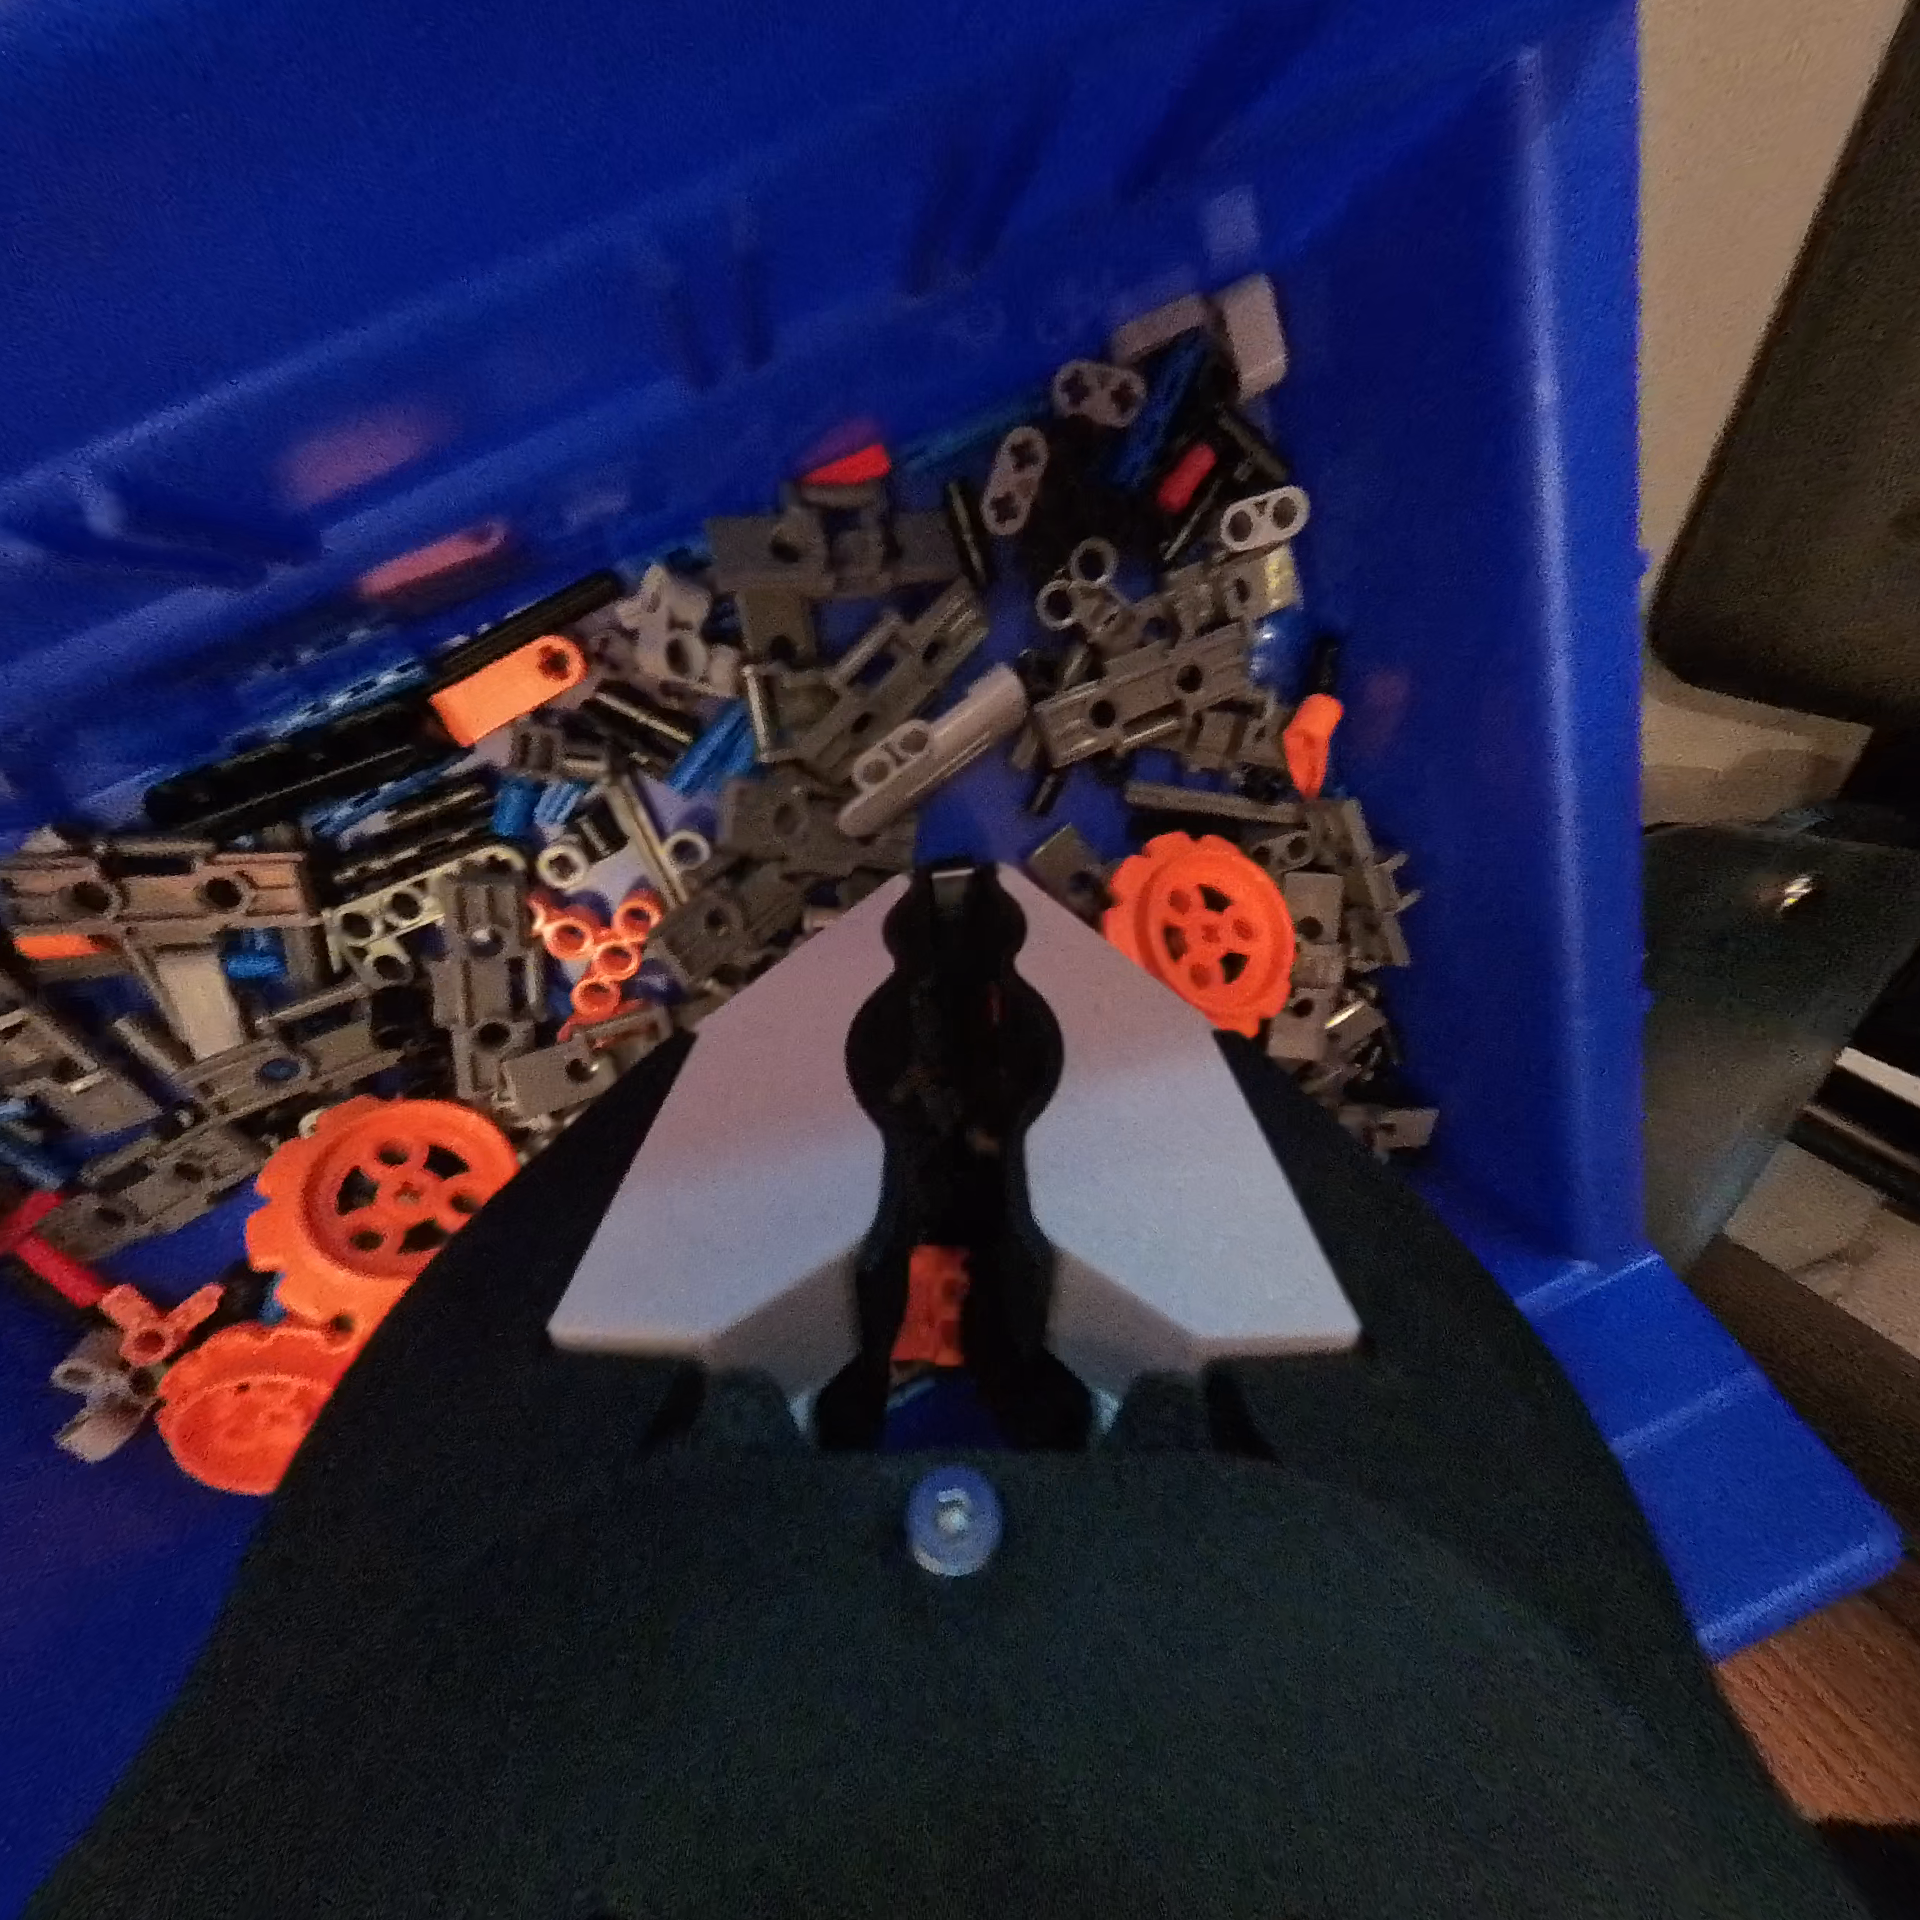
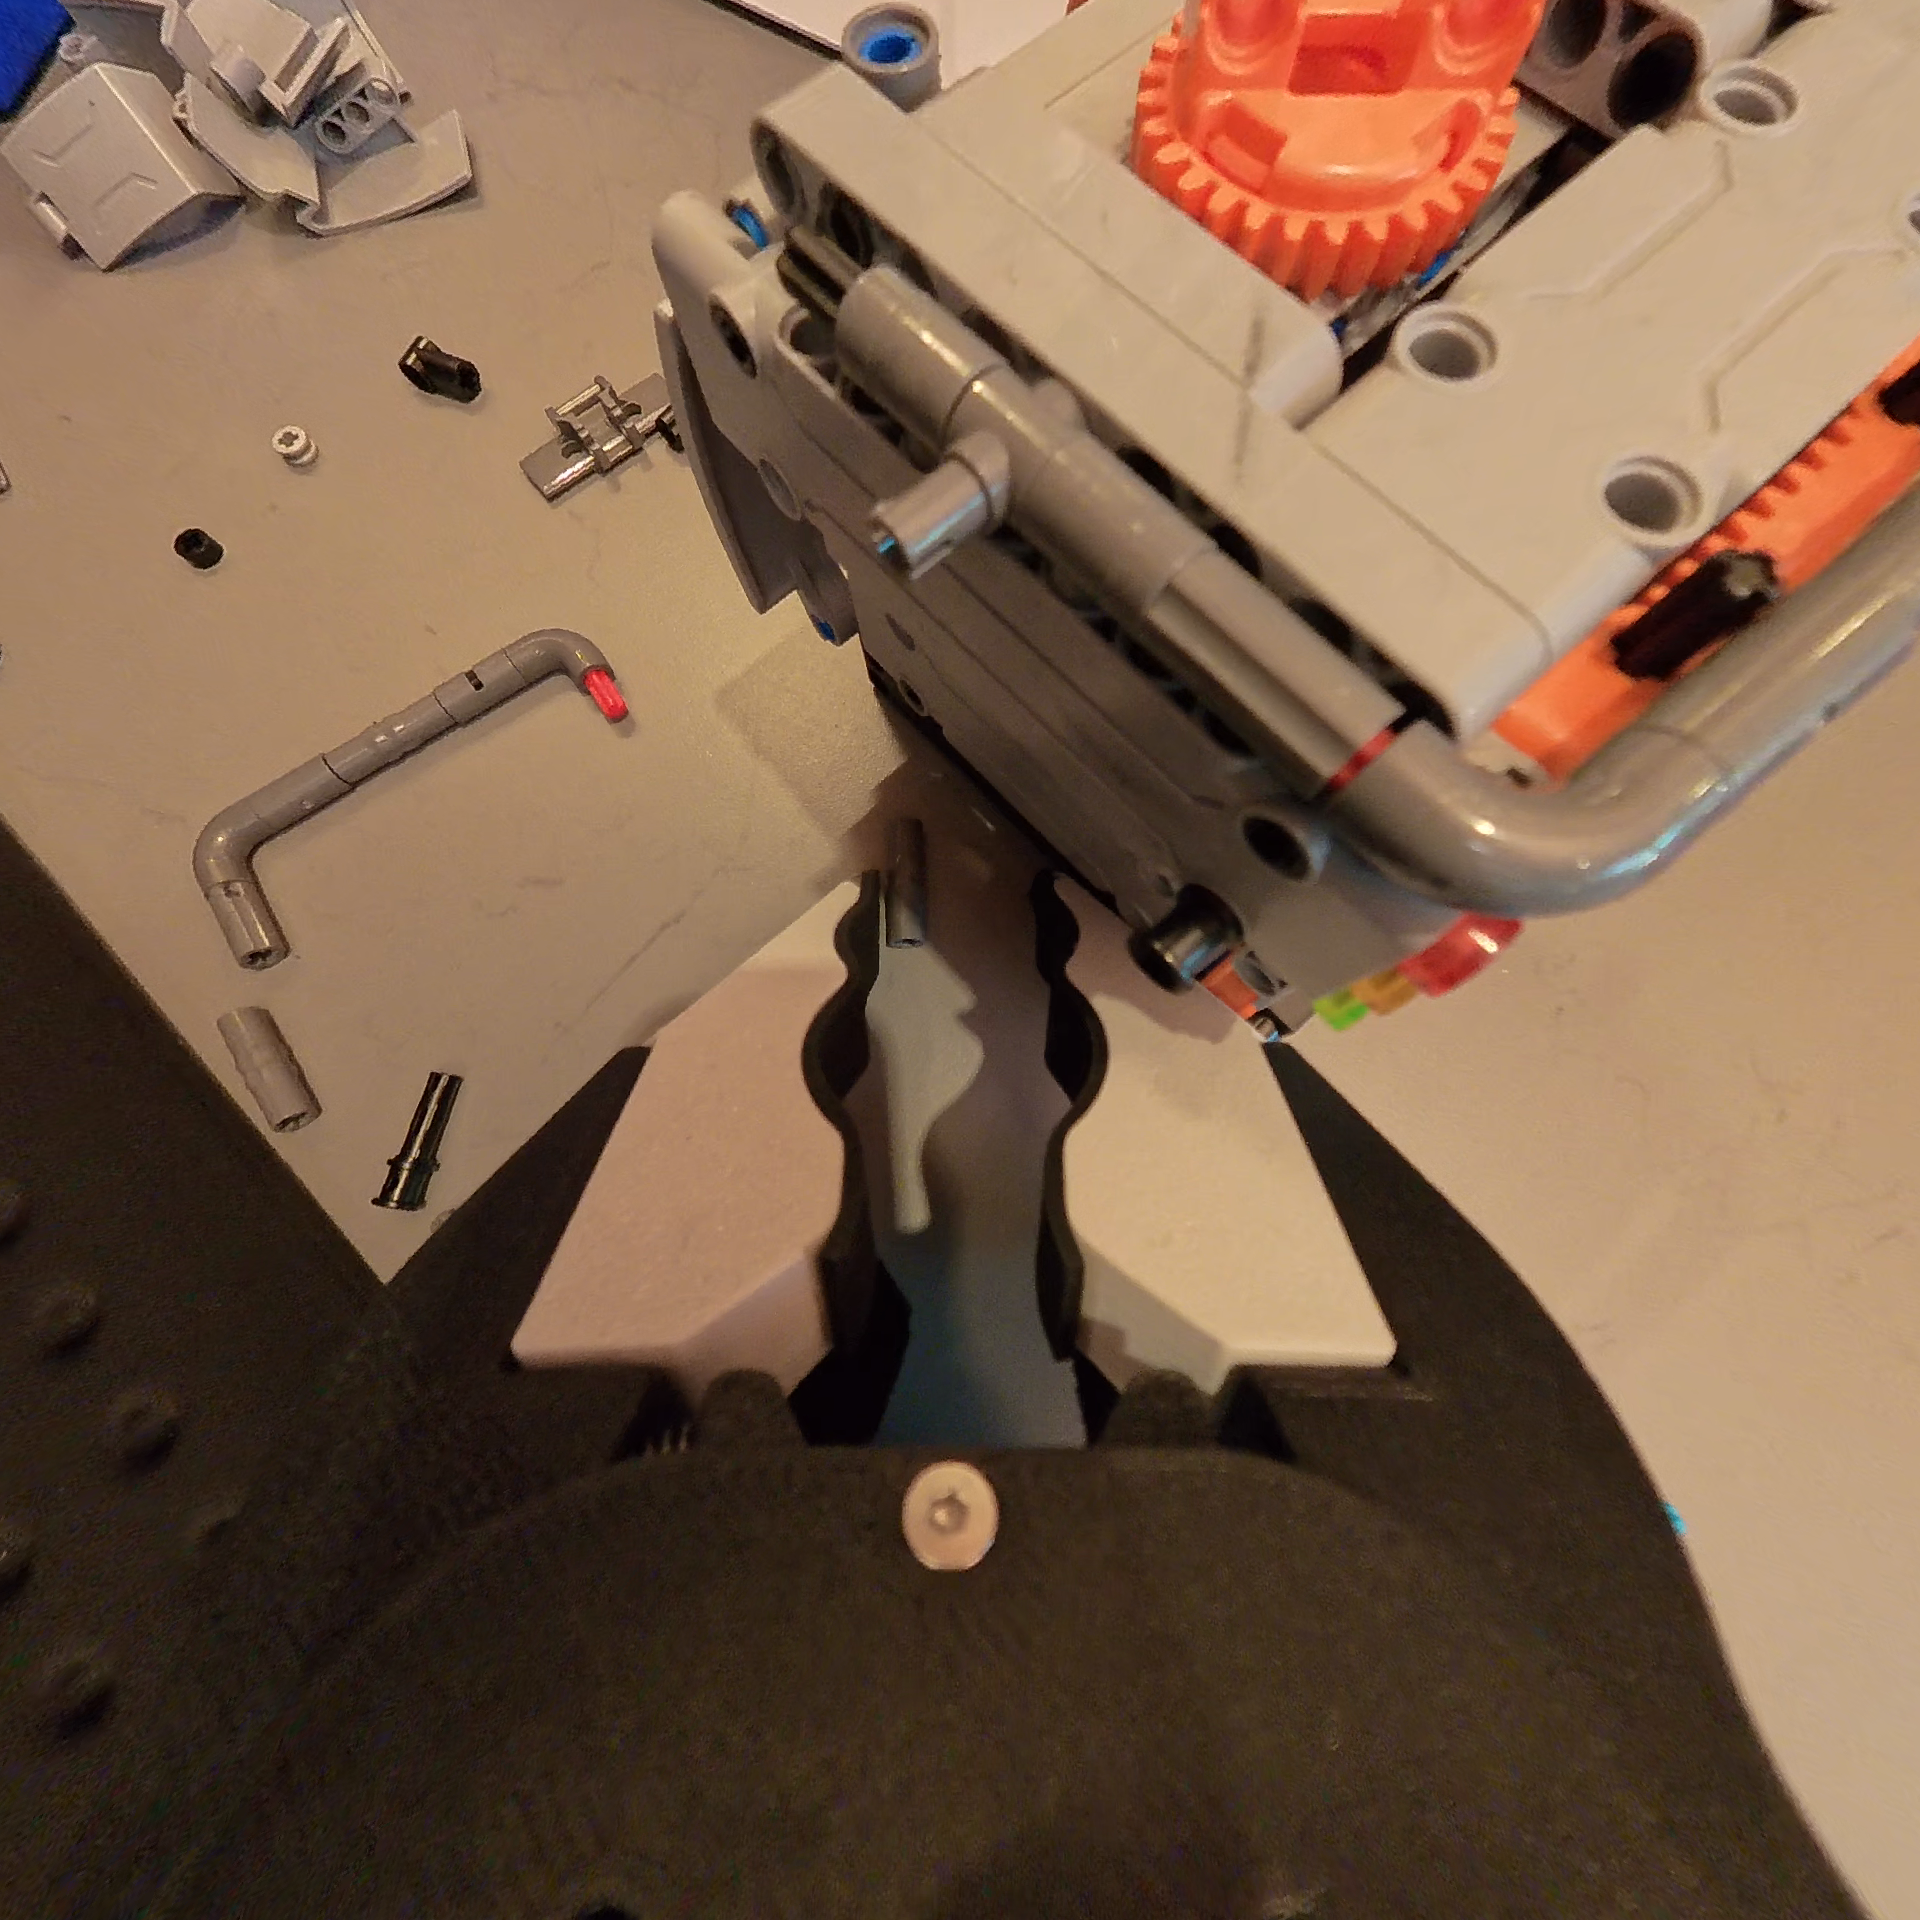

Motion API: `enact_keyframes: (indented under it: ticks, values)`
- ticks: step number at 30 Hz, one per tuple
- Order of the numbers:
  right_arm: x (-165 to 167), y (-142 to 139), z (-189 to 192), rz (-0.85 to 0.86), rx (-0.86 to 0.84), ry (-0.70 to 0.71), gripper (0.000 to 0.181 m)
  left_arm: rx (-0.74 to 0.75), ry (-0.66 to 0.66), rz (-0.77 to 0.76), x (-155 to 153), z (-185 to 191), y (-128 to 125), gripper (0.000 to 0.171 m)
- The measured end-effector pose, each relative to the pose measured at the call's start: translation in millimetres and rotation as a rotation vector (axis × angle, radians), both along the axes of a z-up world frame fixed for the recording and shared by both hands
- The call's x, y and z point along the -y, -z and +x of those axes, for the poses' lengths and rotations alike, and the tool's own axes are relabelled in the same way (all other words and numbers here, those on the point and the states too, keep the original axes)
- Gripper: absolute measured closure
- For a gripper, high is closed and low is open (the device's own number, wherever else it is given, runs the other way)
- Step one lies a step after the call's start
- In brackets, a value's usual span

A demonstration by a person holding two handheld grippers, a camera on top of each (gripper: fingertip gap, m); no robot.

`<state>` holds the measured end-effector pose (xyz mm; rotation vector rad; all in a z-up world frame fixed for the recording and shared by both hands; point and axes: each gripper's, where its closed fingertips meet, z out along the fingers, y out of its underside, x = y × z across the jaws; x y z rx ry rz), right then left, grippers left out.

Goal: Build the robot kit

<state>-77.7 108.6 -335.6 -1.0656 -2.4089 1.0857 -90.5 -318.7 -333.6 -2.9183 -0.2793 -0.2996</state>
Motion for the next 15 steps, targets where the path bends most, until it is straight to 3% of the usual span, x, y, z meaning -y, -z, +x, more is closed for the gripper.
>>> enact_keyframes:
  ticks: [1,3,5,8,15]
  values:
    - [0,0,0,0.0,0.0,0.0,0.153,-0.021,-0.009,-0.012,3,-6,0,0.163]
    - [0,0,0,0.0,0.0,0.0,0.154,-0.042,-0.025,-0.023,9,-13,-2,0.161]
    - [0,0,0,0.001,-0.001,0.0,0.153,-0.026,-0.024,-0.017,11,-12,-7,0.146]
    - [0,0,0,0.002,-0.002,-0.001,0.153,0.076,-0.005,0.044,7,8,-20,0.131]
    - [0,0,0,0.008,-0.007,-0.002,0.153,0.197,0.055,0.071,-3,38,-29,0.12]
